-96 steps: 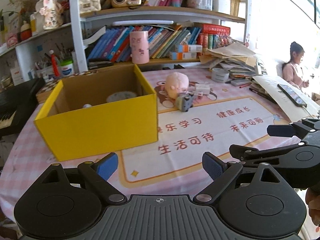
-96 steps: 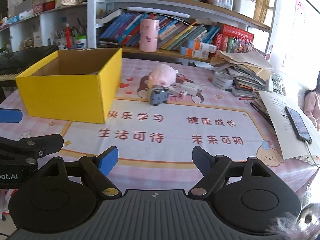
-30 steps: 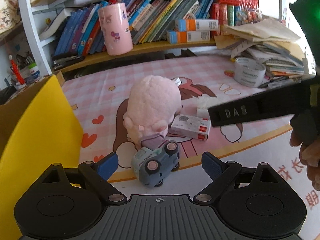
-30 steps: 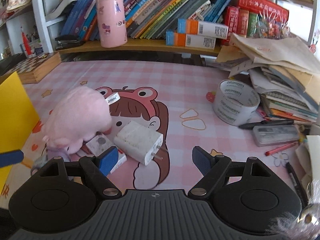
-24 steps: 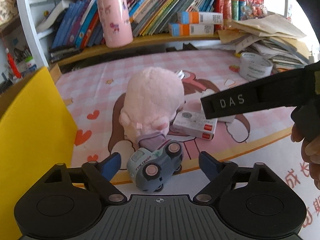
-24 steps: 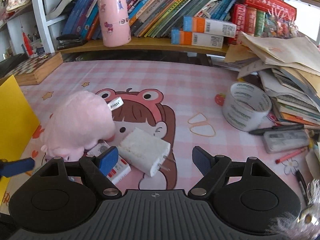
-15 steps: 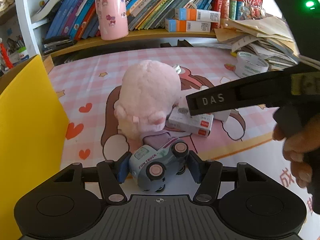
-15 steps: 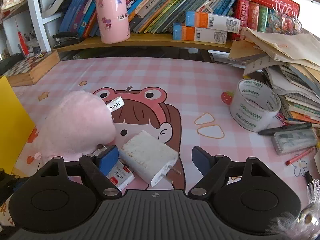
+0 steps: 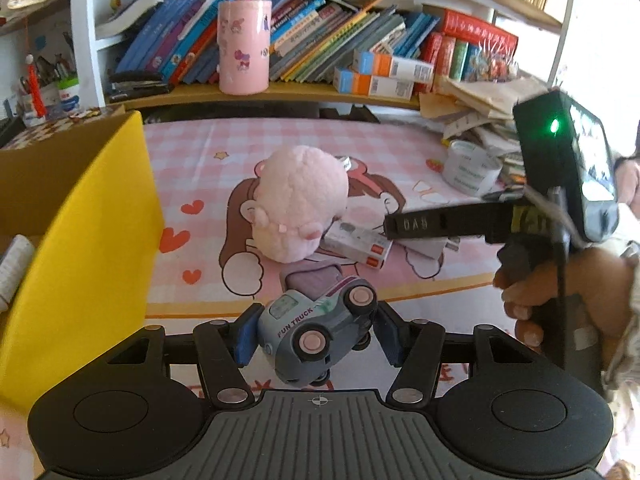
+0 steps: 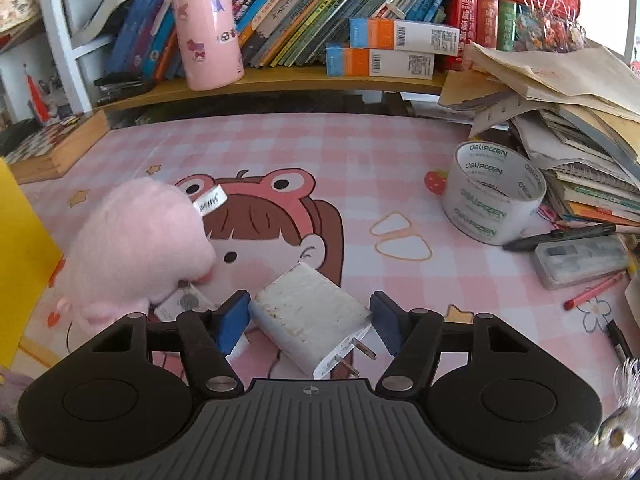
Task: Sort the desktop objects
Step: 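Grasp the grey toy truck with the left tool while the right tool grasps the white charger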
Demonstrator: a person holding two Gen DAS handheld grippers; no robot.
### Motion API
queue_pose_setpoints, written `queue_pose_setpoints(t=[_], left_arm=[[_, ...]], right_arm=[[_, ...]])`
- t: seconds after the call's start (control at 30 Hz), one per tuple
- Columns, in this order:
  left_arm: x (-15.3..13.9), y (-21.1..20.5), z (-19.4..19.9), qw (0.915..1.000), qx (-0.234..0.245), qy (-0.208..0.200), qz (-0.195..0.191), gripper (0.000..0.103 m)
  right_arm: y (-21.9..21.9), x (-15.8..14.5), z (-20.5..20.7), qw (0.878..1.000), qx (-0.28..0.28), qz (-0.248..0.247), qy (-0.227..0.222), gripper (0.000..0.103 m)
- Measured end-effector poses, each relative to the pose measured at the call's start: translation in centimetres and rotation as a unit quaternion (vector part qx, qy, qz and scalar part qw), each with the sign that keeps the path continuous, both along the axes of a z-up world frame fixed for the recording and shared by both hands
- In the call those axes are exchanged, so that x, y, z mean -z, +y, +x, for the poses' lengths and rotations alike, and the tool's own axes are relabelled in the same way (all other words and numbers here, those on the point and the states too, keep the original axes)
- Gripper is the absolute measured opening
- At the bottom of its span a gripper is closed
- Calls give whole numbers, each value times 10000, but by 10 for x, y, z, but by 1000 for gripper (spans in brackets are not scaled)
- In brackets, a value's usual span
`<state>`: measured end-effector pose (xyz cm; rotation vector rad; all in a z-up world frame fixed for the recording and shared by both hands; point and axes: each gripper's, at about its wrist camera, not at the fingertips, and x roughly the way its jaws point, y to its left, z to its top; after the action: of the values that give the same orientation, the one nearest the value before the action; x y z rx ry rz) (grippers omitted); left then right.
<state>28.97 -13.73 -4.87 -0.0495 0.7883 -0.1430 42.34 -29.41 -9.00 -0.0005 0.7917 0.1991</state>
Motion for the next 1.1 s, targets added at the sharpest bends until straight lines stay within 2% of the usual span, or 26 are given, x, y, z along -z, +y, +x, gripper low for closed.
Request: queue_pose_setpoints(t=[0.27, 0.5, 0.77, 1.1], left_arm=[[-13, 5, -11, 9998, -102, -123, -151, 58], [-26, 10, -24, 9993, -156, -275, -203, 58], [-38, 13, -36, 9987, -101, -410, -276, 58], [-55, 28, -58, 9969, 73, -650, -430, 58]], right_arm=[[3, 8, -5, 9995, -76, -309, 15, 63], [1, 7, -9, 9995, -79, -305, -36, 62], [-7, -22, -43, 9995, -197, -178, -186, 62], [-8, -65, -107, 9989, -322, 146, -302, 62]])
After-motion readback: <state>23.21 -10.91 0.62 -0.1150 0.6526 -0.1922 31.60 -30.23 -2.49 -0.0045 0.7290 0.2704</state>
